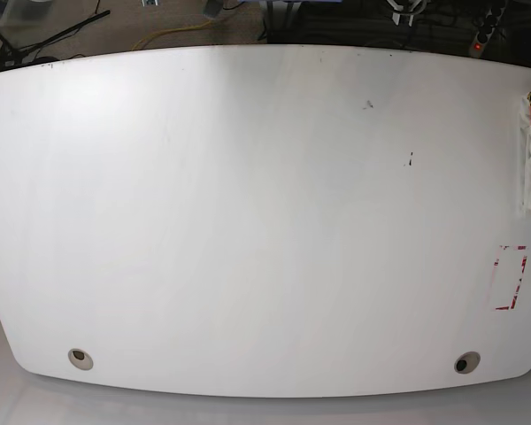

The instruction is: Fold the T-shirt properly

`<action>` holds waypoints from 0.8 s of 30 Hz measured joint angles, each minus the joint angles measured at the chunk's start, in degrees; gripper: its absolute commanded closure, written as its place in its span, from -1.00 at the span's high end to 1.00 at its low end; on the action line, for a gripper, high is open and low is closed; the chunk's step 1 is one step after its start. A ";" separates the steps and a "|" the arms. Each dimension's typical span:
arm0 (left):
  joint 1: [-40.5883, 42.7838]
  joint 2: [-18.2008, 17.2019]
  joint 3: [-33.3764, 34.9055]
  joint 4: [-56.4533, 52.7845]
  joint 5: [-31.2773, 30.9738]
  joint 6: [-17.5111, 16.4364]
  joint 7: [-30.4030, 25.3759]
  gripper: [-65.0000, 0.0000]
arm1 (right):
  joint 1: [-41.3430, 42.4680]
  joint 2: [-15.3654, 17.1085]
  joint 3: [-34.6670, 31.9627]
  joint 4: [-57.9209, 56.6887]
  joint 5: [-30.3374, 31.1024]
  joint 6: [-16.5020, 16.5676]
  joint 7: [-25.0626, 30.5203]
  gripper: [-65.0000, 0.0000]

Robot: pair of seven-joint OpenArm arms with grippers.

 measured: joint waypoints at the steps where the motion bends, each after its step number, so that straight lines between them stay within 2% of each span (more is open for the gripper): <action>1: -2.49 0.13 0.13 -3.48 0.61 2.38 0.42 0.50 | 0.92 -0.07 0.02 -1.22 -0.24 -0.02 -0.33 -0.44; 3: -5.95 -0.07 0.74 -8.96 0.94 4.72 0.02 0.50 | 2.89 -0.20 0.04 -3.93 -0.13 0.04 0.04 -0.43; 11: -16.57 -0.02 3.69 -25.40 1.88 4.70 -0.50 0.50 | 11.06 -1.31 0.04 -12.55 0.31 0.09 0.39 -0.43; 13: -18.93 -0.07 3.67 -28.48 1.88 5.75 0.09 0.50 | 13.16 -1.25 0.07 -15.41 0.09 0.04 0.31 -0.43; 17: -21.46 -0.04 3.67 -31.01 1.90 10.03 -0.39 0.50 | 15.67 -1.16 0.07 -18.14 0.15 0.02 0.31 -0.43; 24: -21.46 -0.04 3.69 -31.36 1.90 10.32 0.11 0.50 | 15.80 -1.31 0.07 -18.56 0.13 0.04 0.28 -0.43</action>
